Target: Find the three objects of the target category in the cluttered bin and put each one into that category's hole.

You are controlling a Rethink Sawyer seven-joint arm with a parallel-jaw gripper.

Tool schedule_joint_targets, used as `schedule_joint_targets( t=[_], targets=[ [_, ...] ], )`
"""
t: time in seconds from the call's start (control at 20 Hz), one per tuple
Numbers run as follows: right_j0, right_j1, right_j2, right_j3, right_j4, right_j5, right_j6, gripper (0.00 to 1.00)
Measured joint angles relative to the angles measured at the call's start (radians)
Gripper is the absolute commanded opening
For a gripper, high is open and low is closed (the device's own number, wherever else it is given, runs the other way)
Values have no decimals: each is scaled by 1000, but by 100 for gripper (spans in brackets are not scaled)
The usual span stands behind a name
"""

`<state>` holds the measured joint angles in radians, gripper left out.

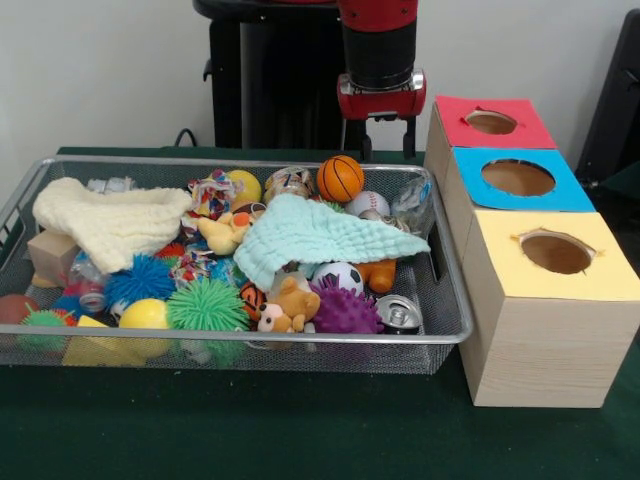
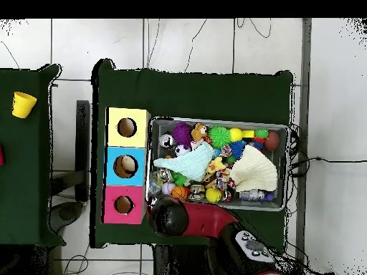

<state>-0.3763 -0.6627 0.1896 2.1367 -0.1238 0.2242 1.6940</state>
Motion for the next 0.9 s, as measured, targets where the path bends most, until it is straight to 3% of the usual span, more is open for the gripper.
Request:
schedule_joint_targets(
  t=[0.1,0.9],
  targets=[
    [10,31,-9,0,-9,-31,0,100],
    [30,28,-24,-2,-16,-49,0,100]
  ],
)
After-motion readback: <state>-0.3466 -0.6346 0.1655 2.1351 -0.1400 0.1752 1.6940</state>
